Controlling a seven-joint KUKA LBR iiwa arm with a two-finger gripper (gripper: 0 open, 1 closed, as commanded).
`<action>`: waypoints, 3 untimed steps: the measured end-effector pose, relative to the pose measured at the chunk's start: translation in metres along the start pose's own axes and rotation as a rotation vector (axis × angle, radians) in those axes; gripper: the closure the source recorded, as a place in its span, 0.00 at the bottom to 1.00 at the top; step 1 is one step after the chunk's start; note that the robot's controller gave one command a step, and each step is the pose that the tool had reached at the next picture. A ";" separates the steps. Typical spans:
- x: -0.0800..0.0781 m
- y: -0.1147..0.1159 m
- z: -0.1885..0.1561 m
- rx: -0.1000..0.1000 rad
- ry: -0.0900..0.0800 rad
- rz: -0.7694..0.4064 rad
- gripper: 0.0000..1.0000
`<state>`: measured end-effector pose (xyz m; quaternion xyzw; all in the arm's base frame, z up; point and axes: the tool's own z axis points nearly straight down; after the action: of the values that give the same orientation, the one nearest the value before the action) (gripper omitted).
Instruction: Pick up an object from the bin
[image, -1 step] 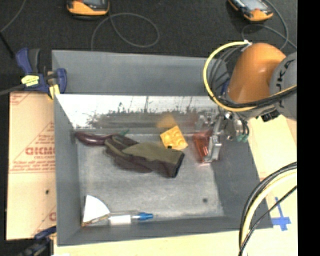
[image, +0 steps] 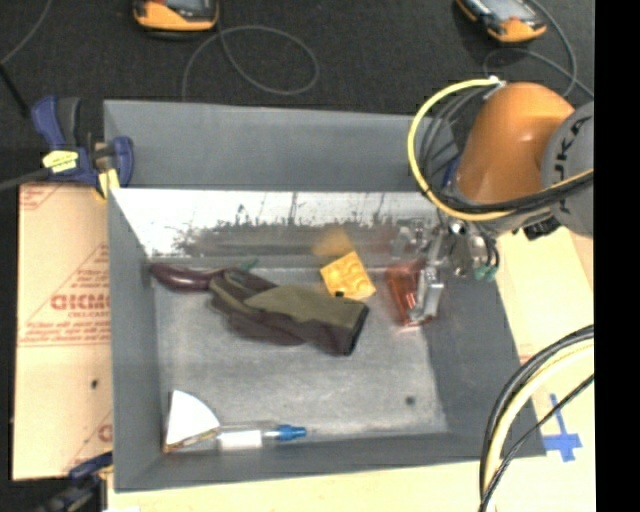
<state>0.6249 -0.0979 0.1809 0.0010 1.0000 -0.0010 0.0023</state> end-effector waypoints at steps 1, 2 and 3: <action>0.004 0.047 0.064 -0.002 -0.002 0.077 0.00; 0.000 0.080 0.054 0.002 -0.004 0.012 0.00; 0.000 0.103 0.057 -0.002 -0.011 0.063 0.00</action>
Offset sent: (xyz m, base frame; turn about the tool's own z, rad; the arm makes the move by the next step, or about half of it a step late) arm 0.0003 0.0904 -0.0459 -0.0061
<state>0.6253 0.0048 0.1235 0.0324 0.9994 -0.0001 0.0078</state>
